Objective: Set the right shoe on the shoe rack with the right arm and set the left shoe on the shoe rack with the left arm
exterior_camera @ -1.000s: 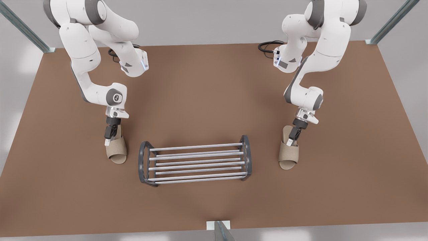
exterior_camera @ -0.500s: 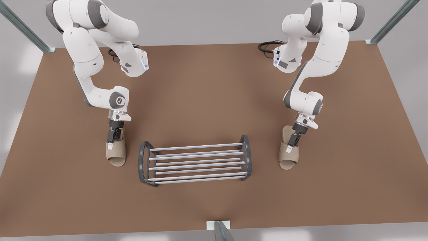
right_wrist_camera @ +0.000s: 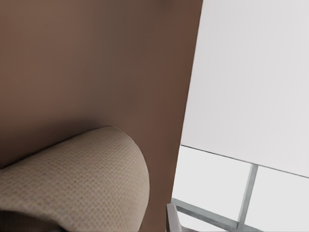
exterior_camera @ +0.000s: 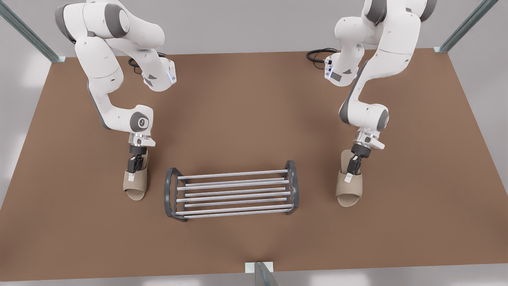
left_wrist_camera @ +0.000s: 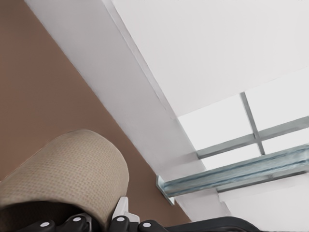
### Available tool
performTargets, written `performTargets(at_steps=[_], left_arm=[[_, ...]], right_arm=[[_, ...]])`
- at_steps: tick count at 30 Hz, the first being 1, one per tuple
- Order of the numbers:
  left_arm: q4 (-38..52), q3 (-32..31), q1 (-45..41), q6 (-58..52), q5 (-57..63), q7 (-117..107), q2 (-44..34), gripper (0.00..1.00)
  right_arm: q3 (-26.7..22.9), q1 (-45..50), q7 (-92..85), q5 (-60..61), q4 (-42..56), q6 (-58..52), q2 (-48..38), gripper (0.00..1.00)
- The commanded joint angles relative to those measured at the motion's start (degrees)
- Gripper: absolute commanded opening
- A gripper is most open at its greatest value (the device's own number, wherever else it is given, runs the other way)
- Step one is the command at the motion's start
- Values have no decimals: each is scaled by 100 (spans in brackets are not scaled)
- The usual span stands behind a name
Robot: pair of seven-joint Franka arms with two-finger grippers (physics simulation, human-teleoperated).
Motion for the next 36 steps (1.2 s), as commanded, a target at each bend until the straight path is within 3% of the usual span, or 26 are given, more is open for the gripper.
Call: performTargets(at_steps=[1,2,5,8,11,14,15,18,19,21,23,27,31,32,33,34,36], left_arm=[[222,-279,-5,1442,16,-443,-503,29],[362,-525,-14,1874,16,-830,-750,29],[1574,-1491,-5,3745,7,-1867,-865,29],[2841,-2371,-110,5082,-28,-2615,-505,29],[3903,-2380,-760,5671,-19,-2782,110,29],[5073,-2266,-1393,5847,68,-2791,1200,29],[5390,-1941,-1762,5848,86,-2791,1525,29],[6163,-1229,-2509,5830,86,-2817,2395,29],[6269,-1202,-2519,5830,86,-2817,2527,29],[6322,-1211,-2510,5795,69,-2817,2791,29],[6515,-1211,-2510,5786,51,-3318,2958,30],[6770,-1202,-2493,5786,51,-3318,3249,30],[7113,-1141,-2431,5769,86,-3318,3460,31],[7122,-1123,-2431,5769,95,-3309,3477,39],[7113,-1114,-2440,5786,104,-3274,3468,86],[7069,-1114,-2457,5812,130,-3265,3451,100],[7051,-1123,-2457,5839,130,-3274,3416,100]], right_arm=[[-1,5,76,-1892,22,-7,29,67],[-1,5,76,-1892,22,-7,20,66],[-1,5,67,-1901,31,-7,20,45],[-1,5,59,-1901,22,-7,11,45],[-1,5,-29,-1901,31,81,-103,45],[-1,23,-56,-1901,40,81,-112,42],[-1,23,-56,-1901,40,90,-112,42],[8,23,-56,-1901,40,90,-112,33],[-1,23,-56,-1901,40,90,-138,25],[8,23,-38,-1901,49,160,-199,21],[8,23,-65,-1918,505,1355,-709,21],[34,23,41,-1909,743,2225,-1509,21],[298,41,674,-1822,2570,5028,-1913,21],[359,41,674,-1681,3019,5609,-1966,21],[456,41,674,-1540,3204,5882,-2001,21],[597,41,683,-1461,3274,6013,-2045,21],[843,41,656,-1127,3564,6198,-2002,21]])
